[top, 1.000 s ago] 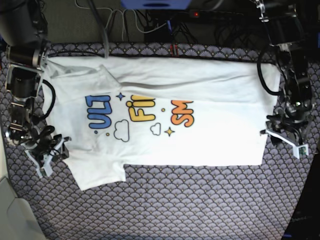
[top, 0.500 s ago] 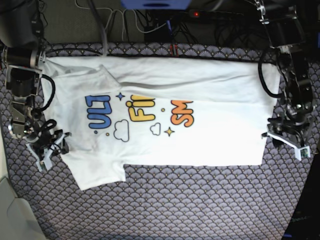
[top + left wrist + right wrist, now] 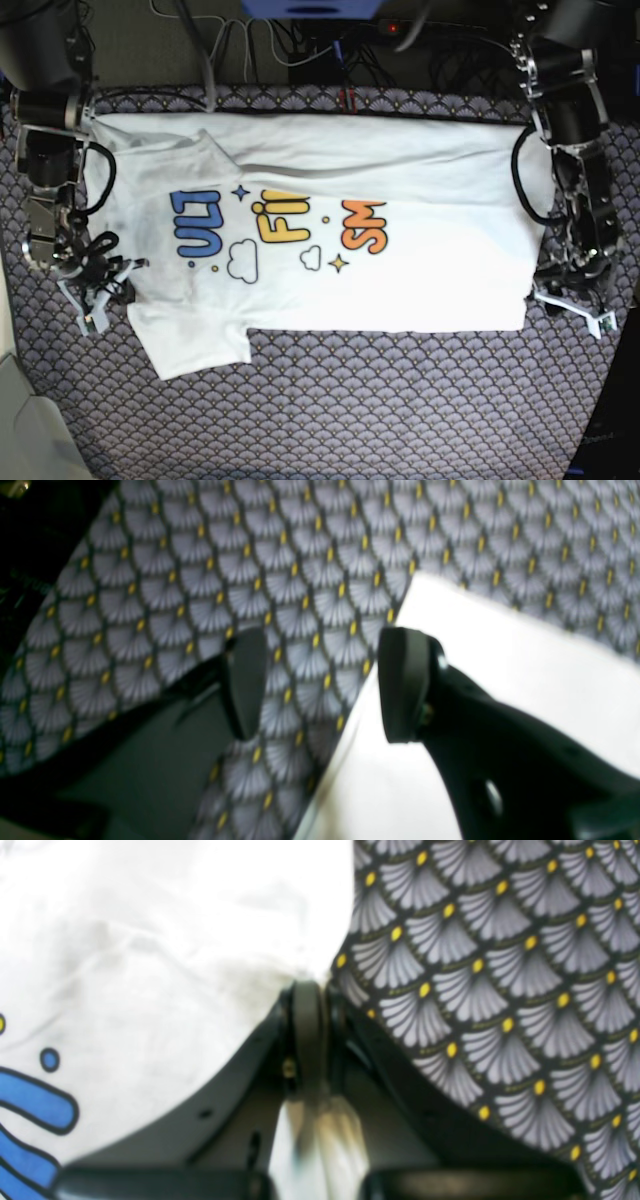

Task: Fold the T-shirt properly
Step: 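Move both grippers to the shirt's side edges and grasp the fabric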

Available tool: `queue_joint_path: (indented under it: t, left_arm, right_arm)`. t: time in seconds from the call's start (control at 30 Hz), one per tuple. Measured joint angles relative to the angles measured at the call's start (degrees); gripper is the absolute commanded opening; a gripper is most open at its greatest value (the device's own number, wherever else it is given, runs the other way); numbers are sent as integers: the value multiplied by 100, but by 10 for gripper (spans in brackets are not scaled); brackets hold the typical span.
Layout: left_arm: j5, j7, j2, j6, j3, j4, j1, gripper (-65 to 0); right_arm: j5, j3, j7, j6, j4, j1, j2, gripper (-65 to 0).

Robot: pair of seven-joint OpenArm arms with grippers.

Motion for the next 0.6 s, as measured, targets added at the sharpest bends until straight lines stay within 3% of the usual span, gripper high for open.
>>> queue_joint_path:
  t: [0.1,0.33,0.6]
  left_arm:
    - [-28,-590,-17,-20,81,-656,-243,-302]
    - [-13,-1788,-83,-42,1287,-2328,-702,-299]
    - [-48,-2610,-111,-52,1427,-3458,-1156,-299]
  right_arm:
    - [15,0,-28,0,7,-11,4,-650]
    - [42,2,33,-2,11,-52,0,-650]
    - [39,2,9,-2,11,-48,0,-650]
